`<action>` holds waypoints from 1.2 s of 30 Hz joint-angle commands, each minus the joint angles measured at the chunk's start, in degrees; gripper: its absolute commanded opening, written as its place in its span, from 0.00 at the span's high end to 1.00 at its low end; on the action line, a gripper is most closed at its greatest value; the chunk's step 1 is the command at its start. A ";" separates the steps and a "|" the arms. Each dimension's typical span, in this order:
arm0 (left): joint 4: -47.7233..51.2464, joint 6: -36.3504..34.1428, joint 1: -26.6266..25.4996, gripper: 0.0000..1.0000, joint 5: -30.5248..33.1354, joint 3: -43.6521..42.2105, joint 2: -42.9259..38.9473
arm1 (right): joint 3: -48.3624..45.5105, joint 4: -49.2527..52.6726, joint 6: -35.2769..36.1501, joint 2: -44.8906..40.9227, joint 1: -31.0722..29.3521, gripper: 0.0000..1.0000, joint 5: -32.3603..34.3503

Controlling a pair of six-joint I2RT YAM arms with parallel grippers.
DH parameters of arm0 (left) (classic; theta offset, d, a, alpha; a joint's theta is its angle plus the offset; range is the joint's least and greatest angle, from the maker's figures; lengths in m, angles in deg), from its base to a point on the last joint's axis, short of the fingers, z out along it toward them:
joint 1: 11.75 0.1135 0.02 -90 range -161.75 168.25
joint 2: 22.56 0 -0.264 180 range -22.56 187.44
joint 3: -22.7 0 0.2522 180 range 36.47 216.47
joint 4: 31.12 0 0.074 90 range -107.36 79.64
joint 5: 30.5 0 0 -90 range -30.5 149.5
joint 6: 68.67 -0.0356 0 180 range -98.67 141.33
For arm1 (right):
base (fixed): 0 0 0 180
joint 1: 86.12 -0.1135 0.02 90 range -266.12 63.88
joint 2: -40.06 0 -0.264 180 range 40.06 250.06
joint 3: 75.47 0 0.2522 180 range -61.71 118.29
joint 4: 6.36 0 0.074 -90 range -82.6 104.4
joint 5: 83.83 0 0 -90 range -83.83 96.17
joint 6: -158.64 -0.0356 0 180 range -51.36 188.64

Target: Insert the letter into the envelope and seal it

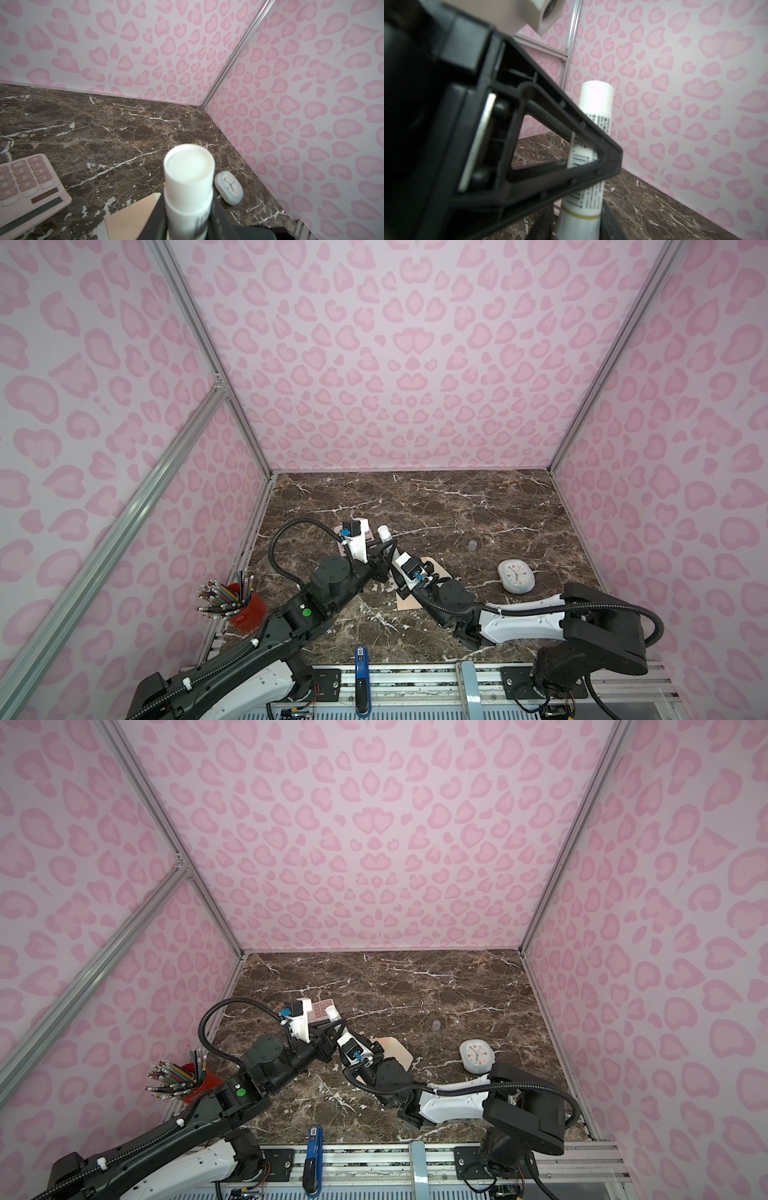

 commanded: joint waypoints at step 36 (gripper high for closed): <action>-12.71 -2.20 1.53 0.95 -46.69 -7.19 -8.65 | -3.64 19.64 -31.22 -28.11 6.31 0.91 -44.91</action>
